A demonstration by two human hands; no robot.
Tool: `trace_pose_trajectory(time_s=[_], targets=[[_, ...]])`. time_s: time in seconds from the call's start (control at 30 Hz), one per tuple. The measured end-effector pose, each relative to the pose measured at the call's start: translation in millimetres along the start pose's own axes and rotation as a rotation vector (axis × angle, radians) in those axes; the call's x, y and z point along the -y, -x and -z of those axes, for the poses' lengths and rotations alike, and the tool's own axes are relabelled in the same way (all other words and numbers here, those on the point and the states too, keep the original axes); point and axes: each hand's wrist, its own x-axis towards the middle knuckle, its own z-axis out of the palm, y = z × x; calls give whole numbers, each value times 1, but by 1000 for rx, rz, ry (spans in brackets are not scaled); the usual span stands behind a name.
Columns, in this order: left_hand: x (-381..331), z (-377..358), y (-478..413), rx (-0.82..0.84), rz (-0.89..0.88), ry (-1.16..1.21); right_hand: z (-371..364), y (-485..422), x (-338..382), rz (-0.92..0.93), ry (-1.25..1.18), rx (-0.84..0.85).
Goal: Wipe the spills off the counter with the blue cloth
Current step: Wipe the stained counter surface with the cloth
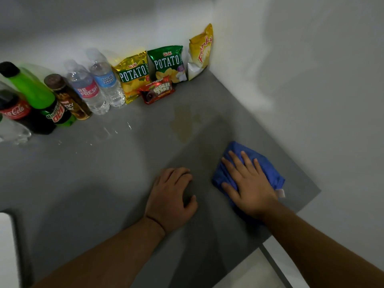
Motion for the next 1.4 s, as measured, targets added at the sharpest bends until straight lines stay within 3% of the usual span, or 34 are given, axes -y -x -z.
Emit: trace_pose_trajectory(time_s=[0.1,0.23,0.4,0.53,0.67,0.8,0.93,1.07,1.23,1.3,1.4], targets=[[8,4,-6,-21,-22,39,6,16,-26,22,-39,3],[30,16,-22,-88,-67,17,16,-8,-33,-190,-81,-41],[57,30,-51,-102,-67,-73,11,-56,8,-412,-18,-30],[67,33,-64,-72,-53,-102,-2,-37,34,-183,5,-31],[72,31,-62,-72,-46,-120,4,-10,3,-4,22,30],[71,28,-61,-71,-33,-123,17,-36,-15,-195,-13,4],[71,29,-60,-56,-26,-128,17,-87,18,-451,-11,-6],[71,30,-60,-41,-21,-131,7,-77,54,-245,16,-1],[71,31,-61,-44,-9,-115,15,-34,13,133,47,99],[71,30,-61,-49,-7,-117,23,-42,-4,99,46,92],[71,29,-62,-42,-3,-129,24,-81,5,-161,12,38]])
